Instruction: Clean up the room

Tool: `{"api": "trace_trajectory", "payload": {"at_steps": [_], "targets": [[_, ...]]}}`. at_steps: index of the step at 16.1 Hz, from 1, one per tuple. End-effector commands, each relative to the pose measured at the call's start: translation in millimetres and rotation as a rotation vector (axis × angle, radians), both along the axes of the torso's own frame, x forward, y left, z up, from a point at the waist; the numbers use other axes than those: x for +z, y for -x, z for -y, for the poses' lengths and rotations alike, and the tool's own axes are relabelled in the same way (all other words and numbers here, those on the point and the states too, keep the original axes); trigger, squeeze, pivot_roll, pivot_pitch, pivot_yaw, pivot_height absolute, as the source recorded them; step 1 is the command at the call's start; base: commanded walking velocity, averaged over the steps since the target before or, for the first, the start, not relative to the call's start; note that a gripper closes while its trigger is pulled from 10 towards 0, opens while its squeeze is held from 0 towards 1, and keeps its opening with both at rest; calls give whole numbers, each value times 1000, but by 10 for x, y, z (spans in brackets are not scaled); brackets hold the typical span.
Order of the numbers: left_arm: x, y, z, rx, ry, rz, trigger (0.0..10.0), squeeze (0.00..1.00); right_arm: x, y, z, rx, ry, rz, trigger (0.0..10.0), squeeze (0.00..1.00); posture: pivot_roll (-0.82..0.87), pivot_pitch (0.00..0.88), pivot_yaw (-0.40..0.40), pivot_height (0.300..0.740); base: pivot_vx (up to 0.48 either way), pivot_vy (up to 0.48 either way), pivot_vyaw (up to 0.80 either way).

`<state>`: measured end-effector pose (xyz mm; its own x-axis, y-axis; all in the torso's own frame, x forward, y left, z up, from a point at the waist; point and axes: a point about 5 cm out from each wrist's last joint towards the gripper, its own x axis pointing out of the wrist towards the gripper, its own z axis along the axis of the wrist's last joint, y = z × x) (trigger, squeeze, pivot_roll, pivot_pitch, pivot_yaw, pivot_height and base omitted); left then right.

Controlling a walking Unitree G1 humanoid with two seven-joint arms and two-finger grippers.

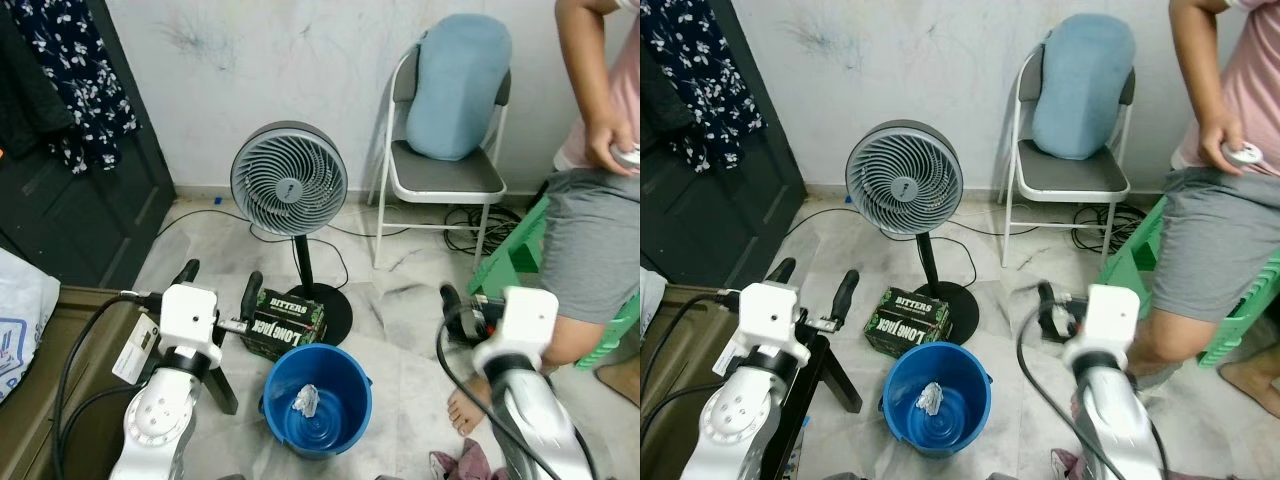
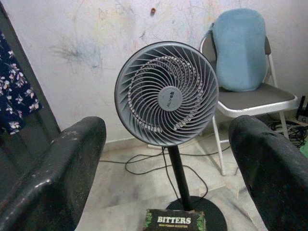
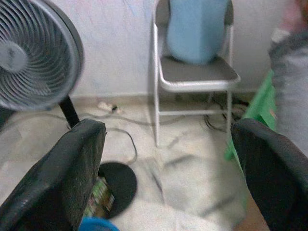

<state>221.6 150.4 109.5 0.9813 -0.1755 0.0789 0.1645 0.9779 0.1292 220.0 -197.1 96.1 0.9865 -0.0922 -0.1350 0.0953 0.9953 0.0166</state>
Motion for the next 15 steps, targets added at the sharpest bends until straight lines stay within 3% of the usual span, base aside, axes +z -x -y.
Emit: {"api": "trace_trajectory", "payload": {"at_steps": [1, 4, 8, 15], "targets": [[22, 14, -25, 9, -3, 3, 10000, 0, 60, -5, -13, 21, -2, 13, 10000, 0, -92, 0, 18, 740, 0, 0, 0], [22, 24, 18, -8, 0, -5, 10000, 0, 130, -108, -104, 67, 30, 36, 10000, 0, -84, 0, 11, 740, 0, 0, 0], [36, 30, 61, -26, 23, -12, 10000, 0, 211, -278, -217, 125, 57, 76, 10000, 0, -80, 0, 18, 740, 0, 0, 800], [100, 9, 65, -35, 15, 15, 10000, 0, 255, -322, -249, 157, 84, 91, 10000, 0, -86, 0, 9, 740, 0, 0, 800]]}}
